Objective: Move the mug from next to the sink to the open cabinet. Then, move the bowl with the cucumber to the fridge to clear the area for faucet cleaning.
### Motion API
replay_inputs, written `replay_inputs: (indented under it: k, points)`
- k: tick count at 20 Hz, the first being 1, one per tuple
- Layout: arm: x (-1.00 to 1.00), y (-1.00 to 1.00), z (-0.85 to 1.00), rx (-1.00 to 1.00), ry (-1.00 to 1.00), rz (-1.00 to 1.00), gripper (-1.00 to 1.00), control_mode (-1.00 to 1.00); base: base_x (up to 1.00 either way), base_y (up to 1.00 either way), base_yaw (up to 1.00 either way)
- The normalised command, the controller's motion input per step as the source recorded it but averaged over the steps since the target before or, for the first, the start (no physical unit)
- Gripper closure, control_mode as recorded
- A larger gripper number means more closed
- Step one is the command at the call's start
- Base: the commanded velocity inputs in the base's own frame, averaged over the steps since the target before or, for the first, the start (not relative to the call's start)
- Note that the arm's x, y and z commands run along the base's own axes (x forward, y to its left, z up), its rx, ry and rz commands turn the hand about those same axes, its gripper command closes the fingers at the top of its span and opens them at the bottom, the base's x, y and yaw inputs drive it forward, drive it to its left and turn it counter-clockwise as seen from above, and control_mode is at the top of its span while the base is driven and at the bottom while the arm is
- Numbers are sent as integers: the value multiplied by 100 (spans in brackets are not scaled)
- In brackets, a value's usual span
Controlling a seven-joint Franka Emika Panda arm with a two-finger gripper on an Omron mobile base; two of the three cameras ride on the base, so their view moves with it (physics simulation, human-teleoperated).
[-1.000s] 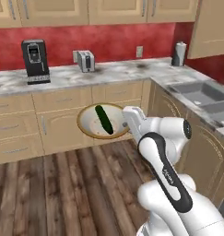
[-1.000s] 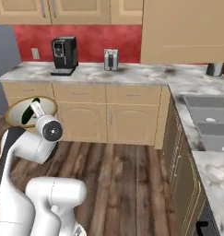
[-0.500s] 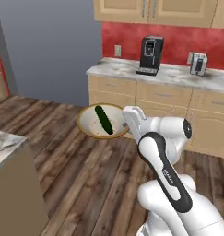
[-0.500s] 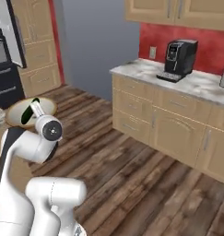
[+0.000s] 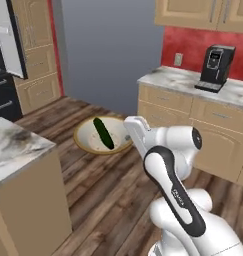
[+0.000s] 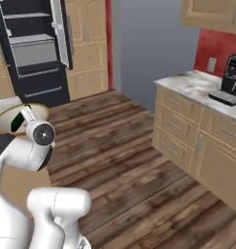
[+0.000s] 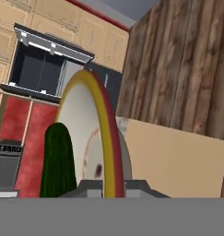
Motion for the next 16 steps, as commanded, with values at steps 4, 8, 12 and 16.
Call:
replay_inputs:
  k: [4, 8, 12, 16]
  points:
    - [0, 0, 0, 0, 0, 0, 100, 100, 100, -96, 4]
    - [0, 0, 0, 0, 0, 0, 100, 100, 100, -69, 21]
    - [0, 0, 0, 0, 0, 0, 100, 100, 100, -9, 60]
    - [0, 0, 0, 0, 0, 0, 100, 100, 100, -10, 51]
